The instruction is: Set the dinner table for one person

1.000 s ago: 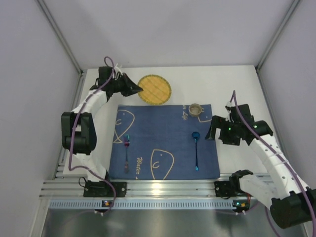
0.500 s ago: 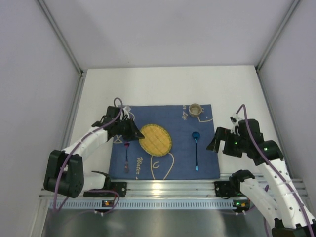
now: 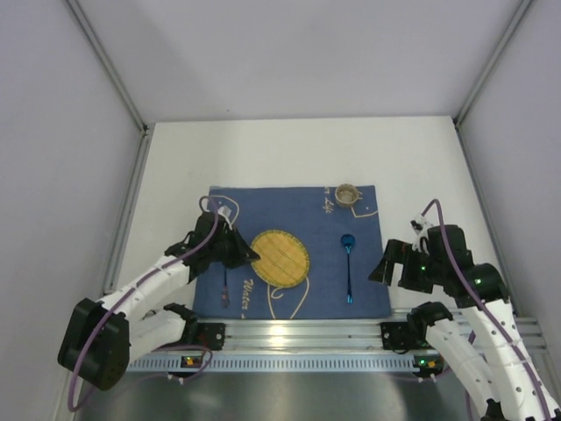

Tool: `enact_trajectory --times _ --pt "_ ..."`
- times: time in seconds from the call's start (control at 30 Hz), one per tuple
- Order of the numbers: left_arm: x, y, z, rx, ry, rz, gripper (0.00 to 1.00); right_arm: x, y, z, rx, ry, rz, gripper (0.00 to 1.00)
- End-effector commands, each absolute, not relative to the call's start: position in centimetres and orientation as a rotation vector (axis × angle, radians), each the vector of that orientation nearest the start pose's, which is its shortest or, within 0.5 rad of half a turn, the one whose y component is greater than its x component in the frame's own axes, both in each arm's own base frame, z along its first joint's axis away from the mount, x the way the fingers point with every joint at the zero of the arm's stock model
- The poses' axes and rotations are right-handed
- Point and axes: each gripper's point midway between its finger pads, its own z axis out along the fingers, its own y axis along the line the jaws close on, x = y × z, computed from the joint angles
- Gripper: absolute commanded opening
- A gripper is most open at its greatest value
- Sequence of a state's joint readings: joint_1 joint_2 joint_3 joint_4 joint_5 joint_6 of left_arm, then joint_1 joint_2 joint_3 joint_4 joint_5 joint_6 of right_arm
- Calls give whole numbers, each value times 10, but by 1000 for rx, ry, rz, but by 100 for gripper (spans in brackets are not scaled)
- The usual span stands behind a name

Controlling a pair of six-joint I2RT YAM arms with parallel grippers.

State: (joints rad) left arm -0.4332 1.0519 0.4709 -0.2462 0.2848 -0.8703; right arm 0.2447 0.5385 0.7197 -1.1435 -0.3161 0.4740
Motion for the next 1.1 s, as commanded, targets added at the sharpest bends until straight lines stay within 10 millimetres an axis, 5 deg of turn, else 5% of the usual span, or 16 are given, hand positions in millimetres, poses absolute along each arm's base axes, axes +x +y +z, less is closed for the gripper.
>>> enact_trajectory --times 0.0,0.43,0.5,0.6,0.73,0.9,1.07 --pt "218 -160 54 -544 2524 -693 0 100 99 144 165 2587 677 99" --pt "201 -149 11 -566 2698 -369 0 93 98 134 163 2598 681 99" --pt "202 -149 13 -564 2691 -366 7 93 98 133 164 2598 679 99" --pt "206 -147 17 -559 2681 -348 37 92 98 129 167 2607 675 99" --pt "210 -147 21 -547 2684 -324 50 94 98 130 166 2598 679 99" --pt "212 -147 21 -539 2690 -310 51 97 99 130 162 2593 683 99" --pt "223 -152 44 -519 2652 -338 51 100 101 129 158 2598 691 99"
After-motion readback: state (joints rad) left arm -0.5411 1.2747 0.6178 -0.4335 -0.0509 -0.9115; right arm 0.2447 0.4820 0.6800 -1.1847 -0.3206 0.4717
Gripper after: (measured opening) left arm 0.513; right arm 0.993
